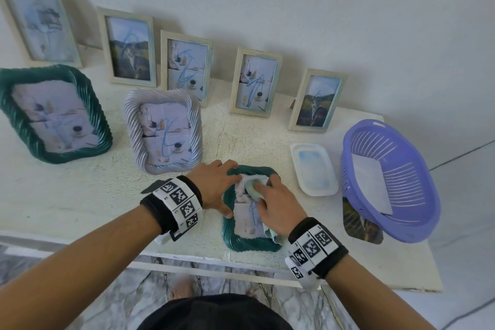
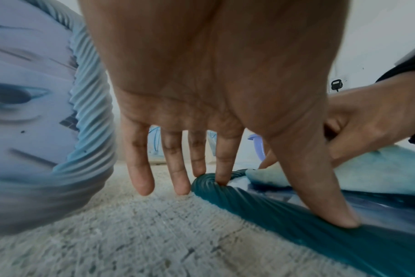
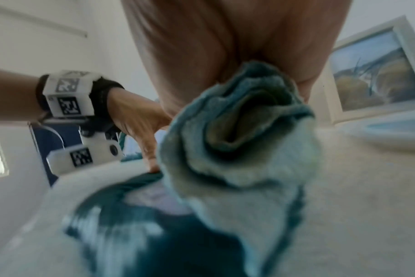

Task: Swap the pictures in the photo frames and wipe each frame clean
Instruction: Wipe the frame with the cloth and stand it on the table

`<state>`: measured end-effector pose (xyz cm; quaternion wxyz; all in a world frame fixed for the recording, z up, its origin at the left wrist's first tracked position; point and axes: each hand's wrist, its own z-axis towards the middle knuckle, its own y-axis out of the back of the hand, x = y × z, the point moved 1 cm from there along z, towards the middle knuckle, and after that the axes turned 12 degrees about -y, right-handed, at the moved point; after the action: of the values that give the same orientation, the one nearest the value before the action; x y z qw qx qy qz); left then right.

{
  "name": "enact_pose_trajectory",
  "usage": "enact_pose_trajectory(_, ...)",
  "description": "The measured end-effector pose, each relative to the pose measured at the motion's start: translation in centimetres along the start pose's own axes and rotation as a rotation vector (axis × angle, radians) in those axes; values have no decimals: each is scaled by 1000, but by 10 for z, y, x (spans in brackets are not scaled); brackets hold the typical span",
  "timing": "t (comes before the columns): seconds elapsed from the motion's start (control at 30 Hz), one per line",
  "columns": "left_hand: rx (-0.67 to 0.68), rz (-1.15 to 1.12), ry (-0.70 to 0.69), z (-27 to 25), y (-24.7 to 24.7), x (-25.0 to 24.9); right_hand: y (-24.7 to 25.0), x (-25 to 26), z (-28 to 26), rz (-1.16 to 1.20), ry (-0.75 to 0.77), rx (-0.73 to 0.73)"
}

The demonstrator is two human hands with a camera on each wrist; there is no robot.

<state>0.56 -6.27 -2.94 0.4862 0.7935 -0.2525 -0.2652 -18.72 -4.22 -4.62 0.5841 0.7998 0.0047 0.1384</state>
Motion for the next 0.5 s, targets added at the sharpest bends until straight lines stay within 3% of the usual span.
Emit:
enact_pose_trajectory(0.17,21,27,9,2,1,-1,12,-11,12,-98,-52,-55)
enact_pose_trajectory(0.27,19,33,17,3,1,-1,13,-3,15,-33,-103,-41)
enact_pose_trajectory(0.4,16,30,15,5,0,-1,9,2,1,54,-27,38)
enact_pose_trajectory(0.5,14,28,13,5,0,-1,14,-5,10,8,-39,9)
